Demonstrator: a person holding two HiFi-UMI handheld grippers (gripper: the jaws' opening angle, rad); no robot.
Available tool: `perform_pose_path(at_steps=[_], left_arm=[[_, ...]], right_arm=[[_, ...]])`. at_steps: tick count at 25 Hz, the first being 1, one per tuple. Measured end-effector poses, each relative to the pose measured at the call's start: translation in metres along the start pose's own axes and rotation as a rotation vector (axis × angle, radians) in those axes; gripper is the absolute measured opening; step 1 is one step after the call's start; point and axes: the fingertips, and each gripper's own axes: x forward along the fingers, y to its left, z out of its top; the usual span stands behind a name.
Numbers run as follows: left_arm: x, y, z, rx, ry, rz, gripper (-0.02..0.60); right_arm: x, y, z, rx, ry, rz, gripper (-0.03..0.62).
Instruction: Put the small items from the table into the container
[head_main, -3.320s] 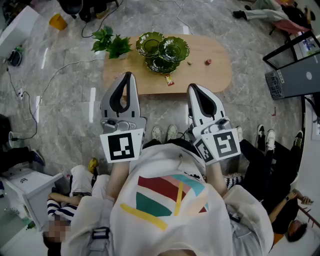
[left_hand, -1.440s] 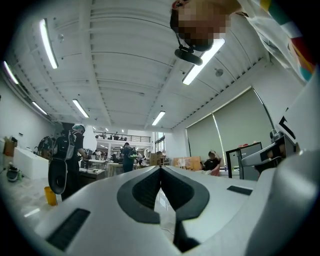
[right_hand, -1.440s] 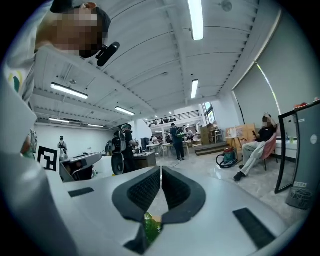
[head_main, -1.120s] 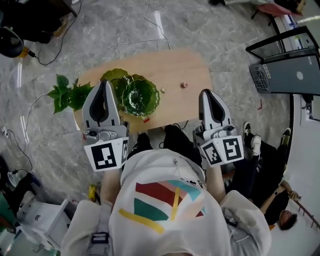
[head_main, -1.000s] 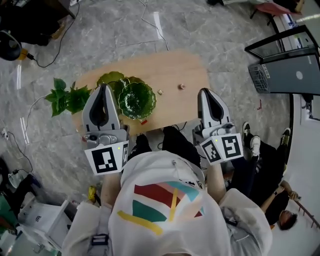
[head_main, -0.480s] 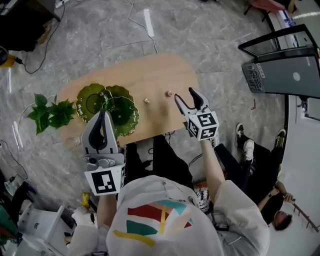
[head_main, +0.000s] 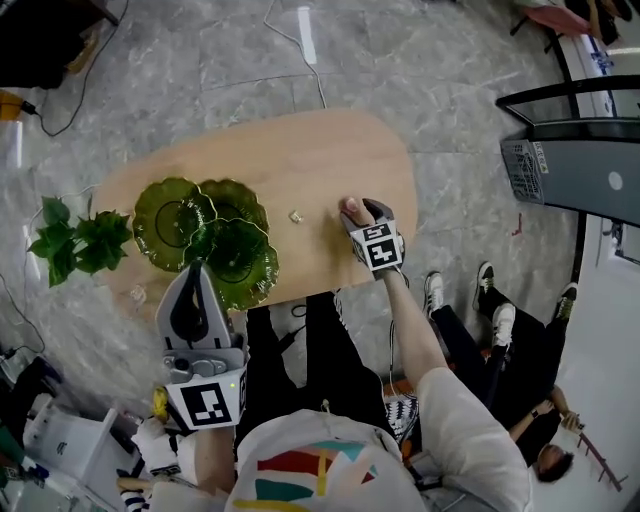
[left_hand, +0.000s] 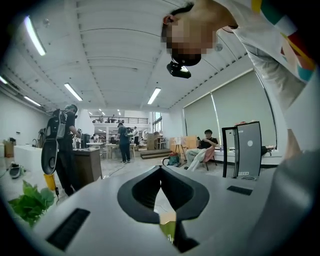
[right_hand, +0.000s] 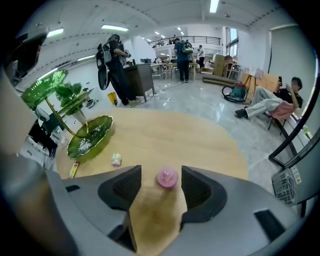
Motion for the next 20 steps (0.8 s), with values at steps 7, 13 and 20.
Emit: perform_pose_path(at_steps=[7,13,20], left_arm=[[-0.004,0.021,0.0,-0.005,-0.003,0.064,0.008],[-0.017,0.04,0.053,-0.001,-0.086,0.1,0.008],[-0.046,0.059,0.126,0.032,-0.211,0.149,0.008]], right_arm=[[0.002,-0.009,0.004,-0.12,0.085,0.004,0.14],[-0.09,0.016,0.085,-0.148,-0.116,-0.015,0.14],[-0.229,0.1,0.198,-0.179,-0.428,0.07,0.14]])
